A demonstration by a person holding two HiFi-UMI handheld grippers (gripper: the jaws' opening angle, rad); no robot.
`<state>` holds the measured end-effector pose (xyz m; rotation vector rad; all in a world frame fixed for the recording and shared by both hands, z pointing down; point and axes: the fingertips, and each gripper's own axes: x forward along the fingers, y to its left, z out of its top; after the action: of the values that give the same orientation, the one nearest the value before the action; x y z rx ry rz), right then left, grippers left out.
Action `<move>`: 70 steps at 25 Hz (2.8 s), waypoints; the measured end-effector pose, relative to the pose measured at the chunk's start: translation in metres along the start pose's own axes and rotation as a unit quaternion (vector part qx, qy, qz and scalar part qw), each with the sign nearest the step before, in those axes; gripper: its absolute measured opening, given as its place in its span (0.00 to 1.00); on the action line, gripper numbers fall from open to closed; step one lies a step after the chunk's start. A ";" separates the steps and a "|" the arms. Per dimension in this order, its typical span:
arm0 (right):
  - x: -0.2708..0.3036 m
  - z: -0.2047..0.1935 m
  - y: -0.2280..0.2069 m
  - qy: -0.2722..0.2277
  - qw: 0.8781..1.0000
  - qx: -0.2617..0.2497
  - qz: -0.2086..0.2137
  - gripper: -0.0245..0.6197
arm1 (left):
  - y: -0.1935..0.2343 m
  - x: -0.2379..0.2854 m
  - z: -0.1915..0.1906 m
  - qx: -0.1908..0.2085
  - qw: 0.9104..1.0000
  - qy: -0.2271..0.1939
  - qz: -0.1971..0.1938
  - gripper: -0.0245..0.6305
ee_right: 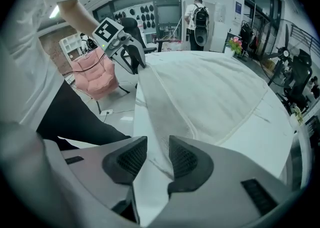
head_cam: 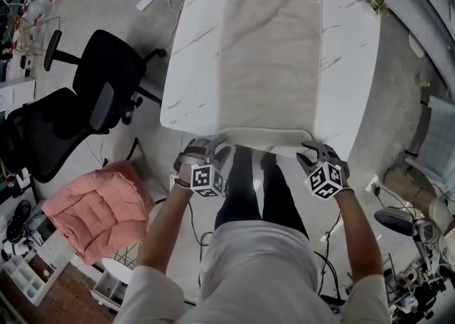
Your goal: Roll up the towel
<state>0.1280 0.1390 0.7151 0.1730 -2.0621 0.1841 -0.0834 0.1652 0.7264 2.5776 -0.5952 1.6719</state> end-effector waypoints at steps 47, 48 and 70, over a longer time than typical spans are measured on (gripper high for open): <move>-0.016 0.014 -0.036 0.014 0.987 0.131 0.089 0.08 | 0.023 -0.019 0.011 -0.077 0.972 0.013 -0.221 0.10; -0.015 0.015 -0.042 0.014 0.987 0.132 0.088 0.08 | 0.028 -0.016 0.012 -0.082 0.972 0.015 -0.220 0.10; -0.008 0.022 -0.110 -0.011 0.987 0.147 -0.059 0.31 | 0.110 0.003 -0.011 -0.208 0.976 0.001 -0.063 0.46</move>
<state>0.1352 0.0272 0.7046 0.4801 -2.0319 0.4149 -0.1275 0.0644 0.7125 2.2629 -0.6815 1.3401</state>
